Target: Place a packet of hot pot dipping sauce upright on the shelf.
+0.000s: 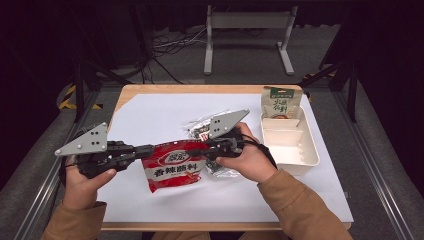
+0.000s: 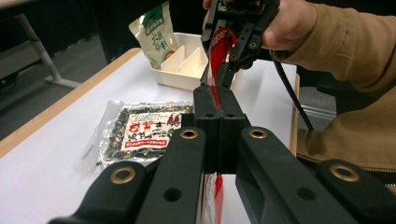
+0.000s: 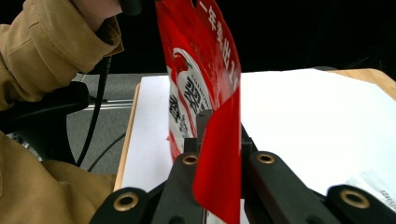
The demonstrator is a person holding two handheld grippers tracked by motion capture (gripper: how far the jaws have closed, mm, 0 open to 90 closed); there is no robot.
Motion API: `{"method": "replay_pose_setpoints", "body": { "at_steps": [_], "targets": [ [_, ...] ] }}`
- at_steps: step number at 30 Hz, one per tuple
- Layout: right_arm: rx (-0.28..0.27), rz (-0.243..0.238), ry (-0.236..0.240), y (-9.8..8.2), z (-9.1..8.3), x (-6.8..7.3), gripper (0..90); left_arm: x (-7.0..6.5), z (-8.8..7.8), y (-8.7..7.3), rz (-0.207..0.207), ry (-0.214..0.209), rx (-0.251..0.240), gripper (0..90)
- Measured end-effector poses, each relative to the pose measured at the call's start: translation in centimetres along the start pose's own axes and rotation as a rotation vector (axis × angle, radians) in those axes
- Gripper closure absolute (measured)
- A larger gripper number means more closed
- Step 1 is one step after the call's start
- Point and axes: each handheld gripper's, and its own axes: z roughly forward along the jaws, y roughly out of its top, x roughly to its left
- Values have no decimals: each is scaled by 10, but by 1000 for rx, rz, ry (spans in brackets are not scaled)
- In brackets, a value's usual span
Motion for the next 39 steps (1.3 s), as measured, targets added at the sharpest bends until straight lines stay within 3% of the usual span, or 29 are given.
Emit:
{"method": "replay_pose_setpoints", "body": {
  "at_steps": [6,9,12,15,21,29,39],
  "targets": [
    [5,-14,-26,9,-11,7,887,3,1,-3,-30,-7,-24,883],
    [24,-31,-47,13,-19,9,888,3,6,-4,-49,32,-16,778],
    [27,-40,-63,15,-29,10,888,3,10,-4,-66,23,-16,699],
    [43,-75,-92,17,-42,10,888,3,11,-5,-73,45,-3,623],
    [56,-79,-141,18,-64,5,888,7,14,-8,-89,62,5,569],
    [60,-79,-204,17,-98,-4,887,17,24,-21,-142,130,8,523],
    [46,-82,-294,9,-137,-20,886,32,32,-43,-162,232,9,445]
  ]
}}
